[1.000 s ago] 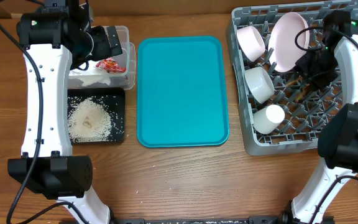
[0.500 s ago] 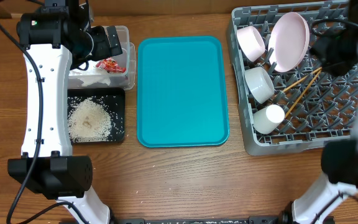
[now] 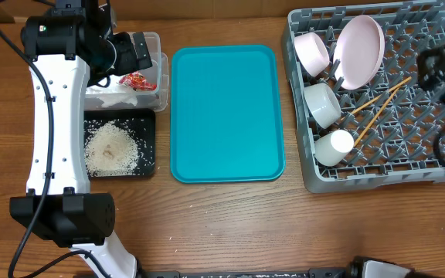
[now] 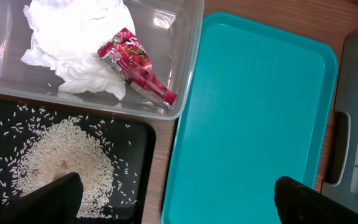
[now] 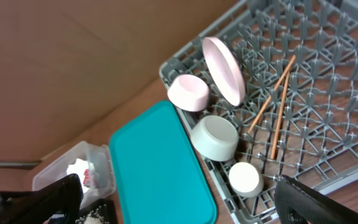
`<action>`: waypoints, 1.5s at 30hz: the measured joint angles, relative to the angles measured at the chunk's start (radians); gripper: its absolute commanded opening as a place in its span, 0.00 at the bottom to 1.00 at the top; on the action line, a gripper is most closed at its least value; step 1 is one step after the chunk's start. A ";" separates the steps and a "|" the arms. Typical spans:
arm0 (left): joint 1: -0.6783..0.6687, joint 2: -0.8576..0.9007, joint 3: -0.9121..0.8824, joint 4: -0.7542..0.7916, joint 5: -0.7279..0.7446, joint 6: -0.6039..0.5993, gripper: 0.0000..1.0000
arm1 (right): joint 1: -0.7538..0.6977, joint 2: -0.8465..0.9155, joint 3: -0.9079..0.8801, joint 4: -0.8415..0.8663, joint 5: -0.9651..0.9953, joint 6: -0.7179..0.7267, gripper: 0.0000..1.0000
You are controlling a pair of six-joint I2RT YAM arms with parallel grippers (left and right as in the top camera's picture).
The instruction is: Sort waste into correct bins and load items into the dishwasher
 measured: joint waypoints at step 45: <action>0.000 0.000 0.000 0.000 0.000 0.000 1.00 | 0.213 -1.072 -2.196 1.689 0.083 -0.271 1.00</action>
